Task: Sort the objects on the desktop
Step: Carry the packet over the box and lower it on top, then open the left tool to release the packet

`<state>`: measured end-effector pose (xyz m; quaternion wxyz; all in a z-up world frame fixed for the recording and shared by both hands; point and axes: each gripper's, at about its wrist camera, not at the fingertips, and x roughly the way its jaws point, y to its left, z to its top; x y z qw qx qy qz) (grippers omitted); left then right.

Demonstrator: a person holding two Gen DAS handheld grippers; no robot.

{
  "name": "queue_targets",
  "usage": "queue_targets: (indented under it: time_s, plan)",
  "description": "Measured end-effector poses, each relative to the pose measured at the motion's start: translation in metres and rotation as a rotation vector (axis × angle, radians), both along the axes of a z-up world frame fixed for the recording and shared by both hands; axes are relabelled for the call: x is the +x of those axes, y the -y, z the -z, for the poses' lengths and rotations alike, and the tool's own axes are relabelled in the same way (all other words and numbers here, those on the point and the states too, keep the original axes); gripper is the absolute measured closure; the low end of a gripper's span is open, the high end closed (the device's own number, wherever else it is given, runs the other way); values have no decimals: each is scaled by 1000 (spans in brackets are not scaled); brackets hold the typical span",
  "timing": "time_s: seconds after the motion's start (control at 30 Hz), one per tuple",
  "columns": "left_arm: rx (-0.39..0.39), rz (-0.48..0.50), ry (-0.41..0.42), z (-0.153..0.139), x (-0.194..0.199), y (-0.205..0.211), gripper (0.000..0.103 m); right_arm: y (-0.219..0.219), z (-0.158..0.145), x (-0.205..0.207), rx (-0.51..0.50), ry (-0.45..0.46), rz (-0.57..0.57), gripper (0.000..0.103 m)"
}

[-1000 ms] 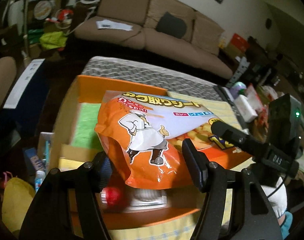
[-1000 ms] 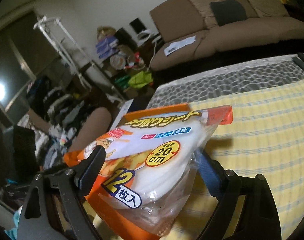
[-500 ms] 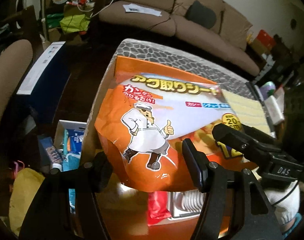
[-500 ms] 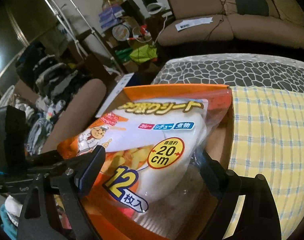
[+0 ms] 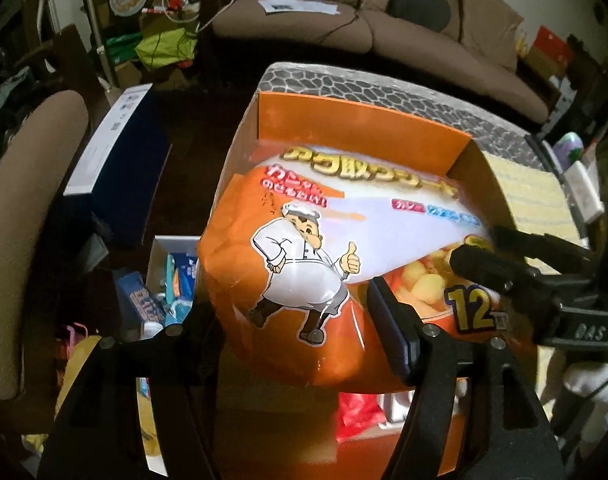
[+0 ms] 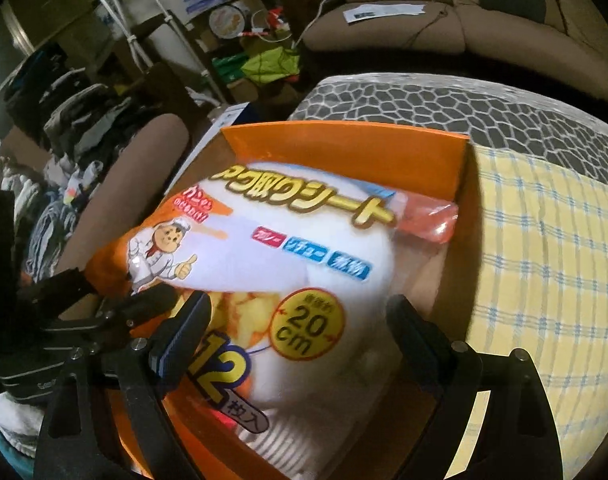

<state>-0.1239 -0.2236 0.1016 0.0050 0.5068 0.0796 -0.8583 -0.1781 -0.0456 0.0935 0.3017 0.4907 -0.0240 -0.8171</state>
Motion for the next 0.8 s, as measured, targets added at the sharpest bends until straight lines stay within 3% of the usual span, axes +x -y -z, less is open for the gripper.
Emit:
queue_targets:
  time_s: [0.1,0.17,0.27,0.43,0.63,0.8]
  plan:
    - [-4,-4,-41,-16,18,0,19,-9,-9,5,-8,-16,13,12]
    - [-38,-8,-74,-24,27,-3,16,-15,-17,10,-23,-26,27,12]
    - [-81,-3,-79,-24,33,-8,16,-17,-27,18,-25,-37,28,11]
    - [-83,10,-69,-22,41,-13,16,-17,-37,43,18,-64,5,10]
    - [-171,15,-111,-28,63,-24,16,-21,-37,72,71,-91,-5,5]
    - [-176,4,-114,-20,84,-31,16,-26,-35,92,76,-98,12,3]
